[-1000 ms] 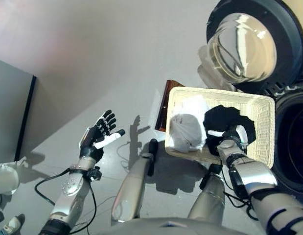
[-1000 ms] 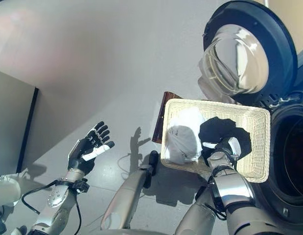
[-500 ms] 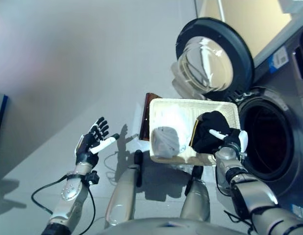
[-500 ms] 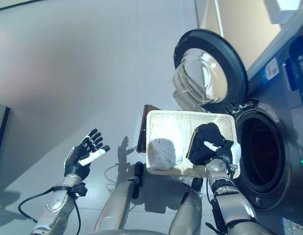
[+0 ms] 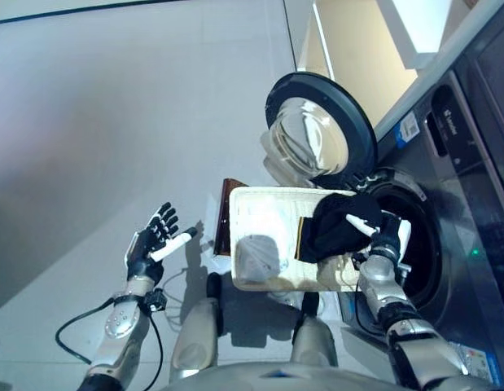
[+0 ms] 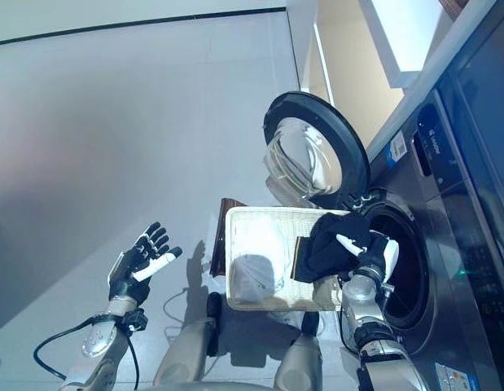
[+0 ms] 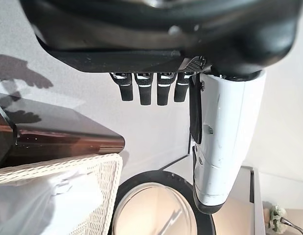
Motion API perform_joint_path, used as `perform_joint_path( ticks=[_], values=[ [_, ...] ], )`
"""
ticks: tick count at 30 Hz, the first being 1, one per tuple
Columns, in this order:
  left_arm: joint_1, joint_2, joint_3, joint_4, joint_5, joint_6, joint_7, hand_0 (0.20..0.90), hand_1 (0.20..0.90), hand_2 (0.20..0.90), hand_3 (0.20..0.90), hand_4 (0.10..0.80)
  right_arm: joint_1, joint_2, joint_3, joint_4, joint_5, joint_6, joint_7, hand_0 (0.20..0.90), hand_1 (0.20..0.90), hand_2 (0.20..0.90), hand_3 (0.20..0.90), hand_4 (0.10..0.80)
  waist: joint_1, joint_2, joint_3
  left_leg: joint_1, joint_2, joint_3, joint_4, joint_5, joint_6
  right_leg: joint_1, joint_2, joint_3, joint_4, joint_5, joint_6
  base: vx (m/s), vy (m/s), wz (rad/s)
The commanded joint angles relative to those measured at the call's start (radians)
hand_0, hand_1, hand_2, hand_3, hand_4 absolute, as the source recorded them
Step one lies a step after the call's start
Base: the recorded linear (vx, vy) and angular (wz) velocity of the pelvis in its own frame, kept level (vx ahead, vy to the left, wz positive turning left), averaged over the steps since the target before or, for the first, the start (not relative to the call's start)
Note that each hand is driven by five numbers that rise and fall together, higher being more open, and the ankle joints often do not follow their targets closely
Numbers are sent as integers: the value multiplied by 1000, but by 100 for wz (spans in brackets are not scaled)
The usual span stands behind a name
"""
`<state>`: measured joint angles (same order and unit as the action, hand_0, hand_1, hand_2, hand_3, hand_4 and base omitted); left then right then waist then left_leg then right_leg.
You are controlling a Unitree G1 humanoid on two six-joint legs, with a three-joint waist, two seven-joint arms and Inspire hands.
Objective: Pick up the clothes and place them into the washing machine
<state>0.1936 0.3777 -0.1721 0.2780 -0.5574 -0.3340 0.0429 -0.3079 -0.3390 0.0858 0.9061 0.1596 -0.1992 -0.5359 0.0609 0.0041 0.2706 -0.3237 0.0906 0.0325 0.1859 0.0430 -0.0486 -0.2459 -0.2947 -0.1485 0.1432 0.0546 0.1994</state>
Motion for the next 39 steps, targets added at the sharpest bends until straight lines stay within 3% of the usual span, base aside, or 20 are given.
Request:
perform_joint_path(
  ticks=[1,2,3,7,12,13,14,15,29,39],
  values=[
    [10,28,59,-82,25,-85,-17,900,900,900,900,800,-43,-38,1,-17,-50,-57,-10,200,200,200,200,300,7,-14,-20,-24,63,-38,24,-13,-84,12,-55,6,14,5,19,-102,5,3],
    [13,40,52,-112,17,-85,-27,900,900,900,900,800,-108,-33,19,149,-78,-14,-32,200,200,200,200,300,24,1,-9,-46,56,-41,33,-11,-83,-9,-57,9,21,9,19,-102,9,0],
    [14,43,52,-119,14,-84,-27,900,900,900,900,800,-126,-29,23,183,-71,-8,-26,200,200,200,200,300,28,5,-7,-55,54,-41,36,-11,-82,-19,-57,11,24,10,18,-124,17,-1],
    [6,52,47,-145,-3,-86,-32,900,900,900,900,800,-190,-26,43,309,-62,22,-22,200,200,200,200,300,39,31,14,-108,48,-44,69,-14,-81,-85,-58,24,71,4,14,-79,18,6],
    [2,58,42,-195,-22,-89,-22,900,900,900,900,800,-262,-38,85,333,-109,43,-35,200,200,200,200,300,49,61,59,-215,53,-49,244,-81,-68,-216,-50,70,245,-60,-5,-107,28,-2],
    [3,58,42,-195,-22,-89,-22,900,900,900,900,800,-263,-38,85,333,-109,43,-35,414,414,414,414,453,50,61,57,-218,54,-49,246,-83,-68,-220,-50,71,247,-61,-5,-51,19,-2],
    [8,59,38,-204,-26,-89,-22,900,900,900,900,800,-275,-39,86,335,-113,46,-40,859,859,859,859,771,49,64,62,-238,58,-49,279,-94,-69,-244,-47,79,284,-74,-10,-39,9,0],
    [14,62,32,-206,-27,-86,-21,900,900,900,900,800,-292,-45,85,357,-118,56,-46,900,900,900,900,800,52,70,63,-272,67,-51,327,-111,-68,-283,-47,83,339,-97,-16,-55,18,0],
    [34,77,38,-200,-25,-82,23,900,900,900,900,800,-389,-126,113,369,-227,119,-143,900,900,900,900,800,43,90,78,-389,89,-49,483,-185,-60,-447,-31,140,518,-168,-42,-9,1,-7],
    [29,99,-7,-253,-33,-101,24,900,900,900,900,800,-479,-219,169,410,-265,122,-106,900,900,900,900,800,56,121,86,-447,69,-53,477,-170,-60,-503,-46,144,547,-176,-41,-3,-3,3]
  ],
)
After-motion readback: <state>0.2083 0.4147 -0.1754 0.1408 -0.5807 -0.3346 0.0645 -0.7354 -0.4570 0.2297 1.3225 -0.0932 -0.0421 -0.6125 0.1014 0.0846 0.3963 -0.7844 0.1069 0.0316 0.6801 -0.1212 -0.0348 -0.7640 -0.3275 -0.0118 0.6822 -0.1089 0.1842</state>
